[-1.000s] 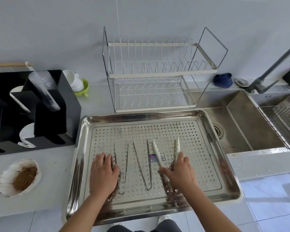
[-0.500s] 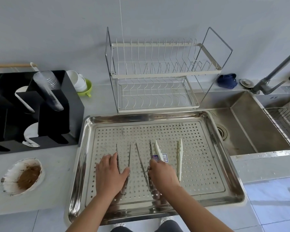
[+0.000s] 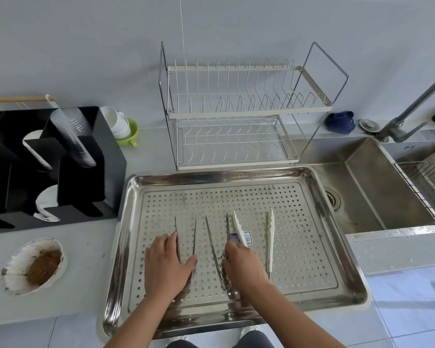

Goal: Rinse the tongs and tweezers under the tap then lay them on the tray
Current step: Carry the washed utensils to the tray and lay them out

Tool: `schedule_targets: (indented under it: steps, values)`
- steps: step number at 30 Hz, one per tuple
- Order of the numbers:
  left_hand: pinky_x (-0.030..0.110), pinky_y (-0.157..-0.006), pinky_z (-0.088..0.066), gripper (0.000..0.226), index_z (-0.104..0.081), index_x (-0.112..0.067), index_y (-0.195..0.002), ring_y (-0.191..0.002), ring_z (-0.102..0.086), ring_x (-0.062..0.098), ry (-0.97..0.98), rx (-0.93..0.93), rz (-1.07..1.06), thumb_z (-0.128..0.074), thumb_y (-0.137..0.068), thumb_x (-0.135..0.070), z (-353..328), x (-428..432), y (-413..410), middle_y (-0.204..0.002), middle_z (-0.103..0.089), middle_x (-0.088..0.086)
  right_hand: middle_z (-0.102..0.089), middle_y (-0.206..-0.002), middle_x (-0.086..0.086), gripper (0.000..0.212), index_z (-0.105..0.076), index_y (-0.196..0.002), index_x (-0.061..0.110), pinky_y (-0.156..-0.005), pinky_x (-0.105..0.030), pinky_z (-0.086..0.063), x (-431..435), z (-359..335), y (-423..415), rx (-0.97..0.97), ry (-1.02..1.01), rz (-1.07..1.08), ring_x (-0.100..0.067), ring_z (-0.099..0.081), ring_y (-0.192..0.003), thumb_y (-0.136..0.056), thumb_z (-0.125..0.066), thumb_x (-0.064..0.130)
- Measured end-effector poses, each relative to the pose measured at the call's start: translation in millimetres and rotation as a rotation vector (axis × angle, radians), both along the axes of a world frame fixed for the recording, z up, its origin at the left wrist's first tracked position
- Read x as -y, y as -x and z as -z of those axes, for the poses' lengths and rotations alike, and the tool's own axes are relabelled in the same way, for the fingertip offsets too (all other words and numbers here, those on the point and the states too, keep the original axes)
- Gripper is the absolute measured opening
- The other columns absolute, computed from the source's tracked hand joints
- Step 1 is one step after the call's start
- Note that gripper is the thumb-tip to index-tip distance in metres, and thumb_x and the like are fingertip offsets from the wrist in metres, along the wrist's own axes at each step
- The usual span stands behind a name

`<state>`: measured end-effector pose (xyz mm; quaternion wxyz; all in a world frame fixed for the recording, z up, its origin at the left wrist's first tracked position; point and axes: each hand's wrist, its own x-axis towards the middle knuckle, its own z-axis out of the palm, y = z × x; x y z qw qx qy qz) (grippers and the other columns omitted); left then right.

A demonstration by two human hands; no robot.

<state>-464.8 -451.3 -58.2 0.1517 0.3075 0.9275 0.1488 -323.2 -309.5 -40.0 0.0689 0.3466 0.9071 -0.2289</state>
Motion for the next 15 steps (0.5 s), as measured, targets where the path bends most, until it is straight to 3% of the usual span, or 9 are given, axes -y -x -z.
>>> schedule_targets:
  steps: [4,8,10,12,15]
  values:
    - [0.048,-0.124,-0.023,0.087,-0.027,-0.020,-0.156,-0.150,-0.027,0.026,-0.005,0.014,0.000,-0.054,-0.088,-0.066,0,2,0,-0.159,-0.035,0.006,-0.068,-0.093,-0.001,0.017,-0.063,-0.109,0.016,-0.070,-0.035,-0.059,-5,-5,-17,-0.160,-0.043,0.051,-0.020,-0.066,-0.077,-0.098,-0.060,0.029]
    - [0.047,-0.125,-0.021,0.086,-0.024,-0.020,-0.157,-0.151,-0.024,0.025,-0.009,0.020,0.001,-0.053,-0.089,-0.065,0,2,-1,-0.161,-0.033,0.005,-0.063,-0.098,0.002,0.029,-0.064,-0.109,0.024,-0.044,-0.028,-0.051,-27,-7,-53,-0.257,-0.240,0.210,-0.016,-0.063,-0.069,-0.087,-0.075,0.041]
    - [0.048,-0.124,-0.023,0.086,-0.024,-0.020,-0.157,-0.151,-0.025,0.025,-0.005,0.021,0.000,-0.052,-0.089,-0.064,0,1,-2,-0.160,-0.033,0.005,-0.052,-0.116,0.000,0.050,-0.056,-0.120,0.032,-0.047,-0.024,-0.045,-36,-3,-64,-0.125,-0.252,0.294,-0.020,-0.060,-0.091,-0.082,-0.073,0.058]
    - [0.048,-0.124,-0.023,0.085,-0.025,-0.020,-0.157,-0.150,-0.026,0.025,-0.004,0.018,-0.005,-0.053,-0.090,-0.063,-2,0,-3,-0.160,-0.035,0.005,-0.039,-0.133,-0.002,0.064,-0.044,-0.133,0.039,-0.057,-0.024,-0.050,-39,5,-68,-0.005,-0.217,0.314,-0.022,-0.055,-0.111,-0.081,-0.065,0.070]
    - [0.047,-0.124,-0.023,0.084,-0.025,-0.020,-0.157,-0.150,-0.027,0.026,0.002,0.020,-0.009,-0.052,-0.090,-0.063,-3,0,-3,-0.160,-0.035,0.006,-0.035,-0.139,-0.006,0.070,-0.037,-0.142,0.037,-0.066,-0.025,-0.055,-37,15,-65,0.014,-0.119,0.353,-0.023,-0.060,-0.110,-0.085,-0.061,0.069]
